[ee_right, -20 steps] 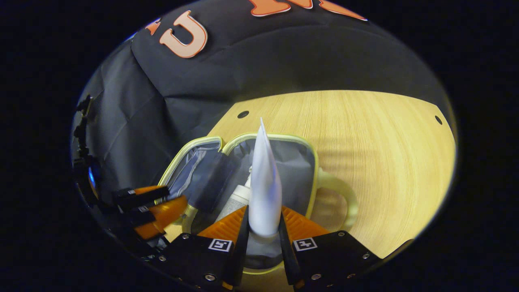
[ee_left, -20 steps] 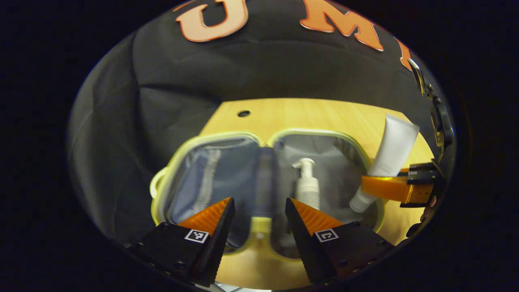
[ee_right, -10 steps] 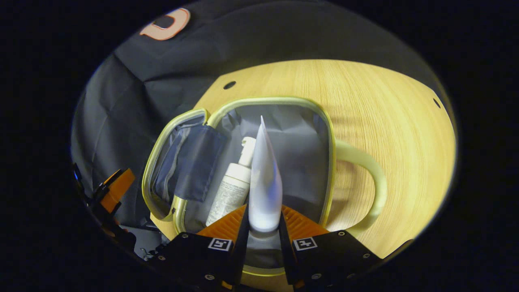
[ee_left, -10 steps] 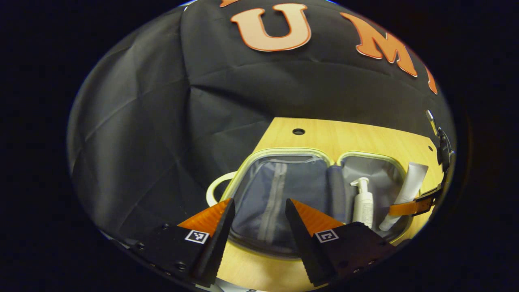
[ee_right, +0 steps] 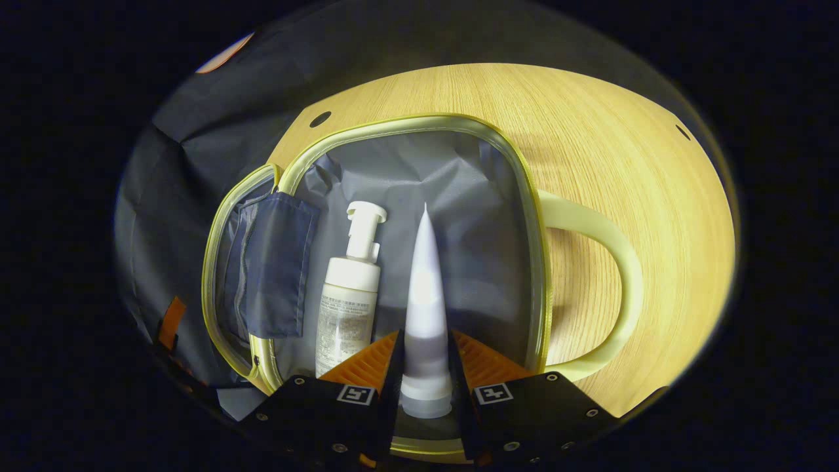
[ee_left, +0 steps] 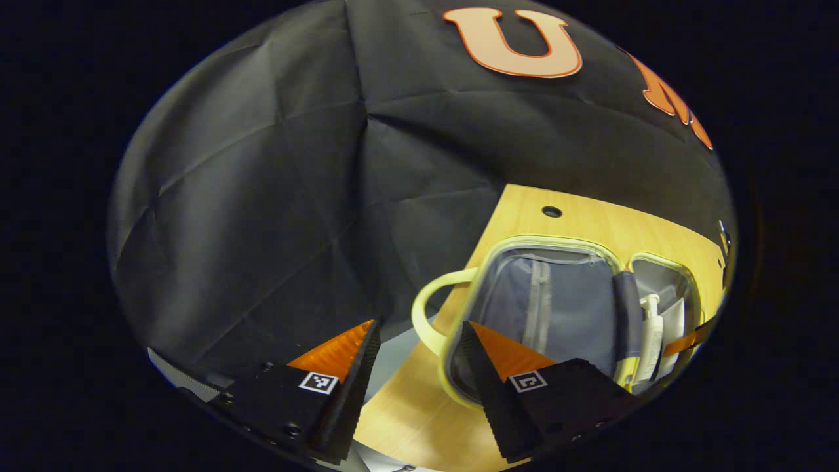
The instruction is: First open the suitcase, pack the skin care products into it, and then close the suitcase.
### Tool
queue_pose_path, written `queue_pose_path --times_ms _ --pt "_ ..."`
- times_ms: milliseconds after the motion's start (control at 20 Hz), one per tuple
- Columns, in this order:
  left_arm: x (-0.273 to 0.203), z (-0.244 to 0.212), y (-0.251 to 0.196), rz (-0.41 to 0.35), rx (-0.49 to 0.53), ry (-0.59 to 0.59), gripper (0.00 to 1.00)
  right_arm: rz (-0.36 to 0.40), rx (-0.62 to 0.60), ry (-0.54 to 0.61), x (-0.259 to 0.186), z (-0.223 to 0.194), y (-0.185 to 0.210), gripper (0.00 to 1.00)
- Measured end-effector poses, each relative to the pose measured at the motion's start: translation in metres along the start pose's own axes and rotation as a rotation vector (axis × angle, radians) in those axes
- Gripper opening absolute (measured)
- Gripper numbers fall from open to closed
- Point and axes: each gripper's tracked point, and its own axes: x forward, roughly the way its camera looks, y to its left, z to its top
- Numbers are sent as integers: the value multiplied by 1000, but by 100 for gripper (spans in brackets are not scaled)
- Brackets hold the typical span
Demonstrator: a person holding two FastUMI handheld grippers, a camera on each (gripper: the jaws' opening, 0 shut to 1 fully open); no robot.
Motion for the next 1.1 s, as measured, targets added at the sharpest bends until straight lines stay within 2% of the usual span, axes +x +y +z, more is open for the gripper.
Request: queue_pose_path --times_ms 50,150,250,300,350,400,550,600,700,850,950,1000,1100 --pt "8 3 9 18 -18 -5 80 -9 7 -6 0 0 0 41" --pt "18 10 26 20 -79 -12 80 -16 20 -20 -2 3 1 41" --pt "30 14 37 5 -116 -4 79 -6 29 -52 -7 8 3 45" --pt "34 12 38 -7 -127 0 75 -19 32 -82 -12 13 0 47" --pt "42 11 38 -13 -137 11 79 -35 36 -115 -19 19 -5 55" --pt "52 6 35 -23 -152 23 79 -45 46 -137 -26 23 -9 51" --pt "75 -1 28 -68 -203 61 79 -54 63 -196 -42 28 -13 55" --pt "77 -2 26 -93 -228 77 79 -56 62 -216 -49 29 -16 53" --pt "87 -12 17 -140 -270 123 79 -59 53 -277 -65 35 -19 63" --pt "97 -18 9 -200 -344 174 80 -39 33 -394 -97 48 -22 69" --pt "100 -22 7 -247 -406 229 76 -29 40 -458 -118 55 -28 76" --pt "103 -24 7 -269 -435 255 80 -30 42 -492 -128 59 -32 80" --pt "107 -26 12 -303 -475 304 80 -50 30 -563 -150 68 -45 84"
